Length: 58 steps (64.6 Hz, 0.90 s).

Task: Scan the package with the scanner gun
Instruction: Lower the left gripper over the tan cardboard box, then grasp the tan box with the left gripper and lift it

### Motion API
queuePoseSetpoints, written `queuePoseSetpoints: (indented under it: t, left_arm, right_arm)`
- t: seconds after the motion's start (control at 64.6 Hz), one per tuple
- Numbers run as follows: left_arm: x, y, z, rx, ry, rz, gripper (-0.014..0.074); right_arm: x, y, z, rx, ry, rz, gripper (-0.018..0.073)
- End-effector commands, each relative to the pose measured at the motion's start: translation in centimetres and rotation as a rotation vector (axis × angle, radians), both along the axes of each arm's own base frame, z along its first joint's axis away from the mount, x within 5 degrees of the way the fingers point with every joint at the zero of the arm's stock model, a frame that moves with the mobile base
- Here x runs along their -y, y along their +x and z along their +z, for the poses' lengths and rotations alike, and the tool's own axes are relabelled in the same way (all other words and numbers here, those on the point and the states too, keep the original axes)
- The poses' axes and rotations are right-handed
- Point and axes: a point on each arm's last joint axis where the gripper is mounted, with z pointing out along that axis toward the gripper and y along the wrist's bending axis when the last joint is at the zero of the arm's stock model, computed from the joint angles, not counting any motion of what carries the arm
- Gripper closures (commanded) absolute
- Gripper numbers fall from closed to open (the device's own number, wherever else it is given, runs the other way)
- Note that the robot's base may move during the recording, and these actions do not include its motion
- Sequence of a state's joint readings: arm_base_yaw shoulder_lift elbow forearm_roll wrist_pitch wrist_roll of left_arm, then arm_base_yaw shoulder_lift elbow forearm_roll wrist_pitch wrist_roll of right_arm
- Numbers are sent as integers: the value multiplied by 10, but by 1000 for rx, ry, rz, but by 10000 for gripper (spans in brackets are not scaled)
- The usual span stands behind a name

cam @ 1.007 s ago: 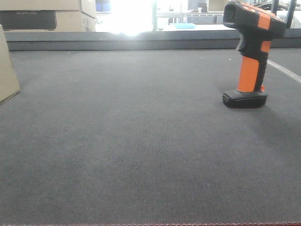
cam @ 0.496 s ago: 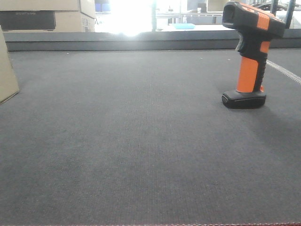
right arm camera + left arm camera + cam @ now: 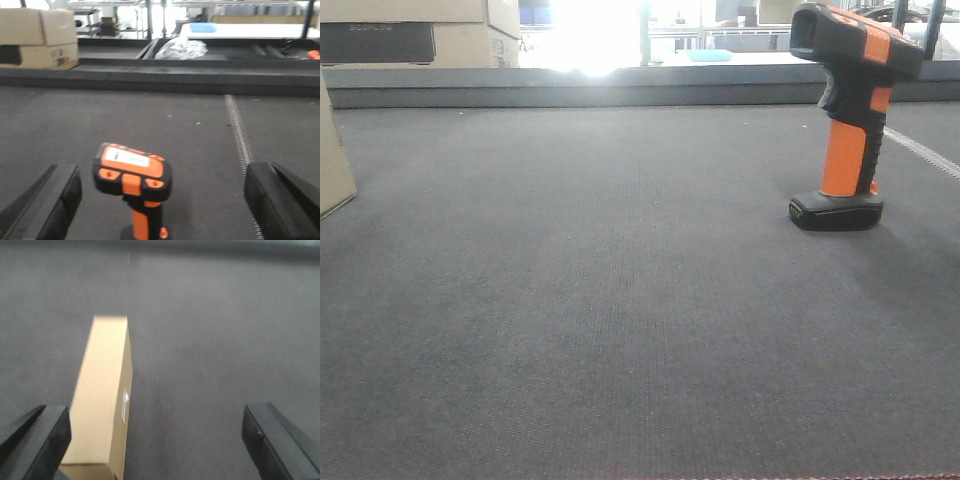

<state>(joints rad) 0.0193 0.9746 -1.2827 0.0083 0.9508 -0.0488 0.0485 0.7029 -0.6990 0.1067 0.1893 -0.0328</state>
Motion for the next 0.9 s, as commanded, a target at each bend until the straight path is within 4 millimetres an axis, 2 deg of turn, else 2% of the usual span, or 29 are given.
queuePoseSetpoints:
  t: [0.0,0.17,0.325,0.418,0.511,0.666,0.883]
  left_arm:
    - [1,17,1,-105,23,-27,9]
    - [-10,56,4,-267,41,-72,9]
    - [-38,91,5,-268,10,-83,9]
    - [-57,110,-11,-324,38,-80,9]
    - [-68,128,-31,-389,54,-97,9]
    - [-76,154,-62,-484,46,-114,9]
    - [-78,173,-88,-557,29,-131,9]
  right_arm:
    - [-6,3,3,22,-4,39,-9]
    - [-11,4,3,29,-3,70,-9]
    - [-14,4,3,27,-3,91,-9]
    - [-16,3,3,28,-3,100,-9]
    - [-16,3,3,28,-3,100,-9]
    - [-16,3,3,28,-3,100,-9]
    - [-16,3,3,28,-3,100,-9]
